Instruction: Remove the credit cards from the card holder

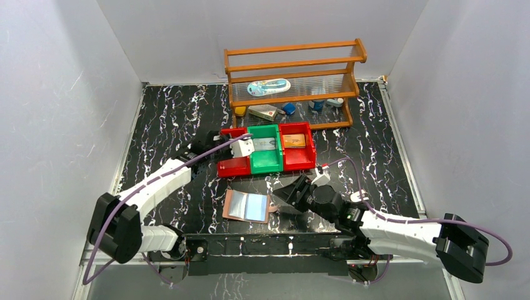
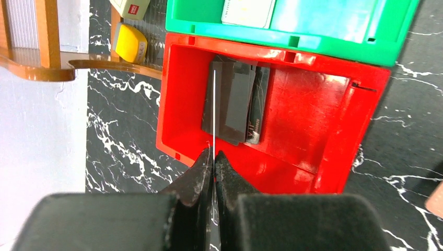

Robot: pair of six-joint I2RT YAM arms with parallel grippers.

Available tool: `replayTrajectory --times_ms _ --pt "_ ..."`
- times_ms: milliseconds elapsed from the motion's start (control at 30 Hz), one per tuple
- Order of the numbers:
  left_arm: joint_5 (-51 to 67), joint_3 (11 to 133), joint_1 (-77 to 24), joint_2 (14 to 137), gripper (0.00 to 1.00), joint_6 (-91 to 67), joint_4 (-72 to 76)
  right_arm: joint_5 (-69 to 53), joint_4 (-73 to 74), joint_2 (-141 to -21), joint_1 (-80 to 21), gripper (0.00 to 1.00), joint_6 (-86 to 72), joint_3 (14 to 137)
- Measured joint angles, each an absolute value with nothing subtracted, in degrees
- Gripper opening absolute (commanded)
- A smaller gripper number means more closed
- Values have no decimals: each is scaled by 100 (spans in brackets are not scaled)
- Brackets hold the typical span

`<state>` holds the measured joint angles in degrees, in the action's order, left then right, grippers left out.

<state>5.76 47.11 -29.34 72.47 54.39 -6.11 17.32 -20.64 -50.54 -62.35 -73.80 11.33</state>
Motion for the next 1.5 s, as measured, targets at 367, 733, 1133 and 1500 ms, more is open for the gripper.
replayTrajectory --times_ms 367,733,1133,1500 --pt "701 4807 -2630 8182 0 5749 -3 1789 -1986 -4925 -6235 74 -7452 1107" --pt "838 4890 -2477 8840 0 5898 403 1789 -1979 -5024 -6235 75 -7487 1061" --pt "906 4934 -2383 9306 25 5946 735 1815 -1979 -5024 -6235 76 -7524 1057" --pt "989 4932 -2379 9118 52 5688 666 1879 -1966 -5022 -6235 78 -7588 1026"
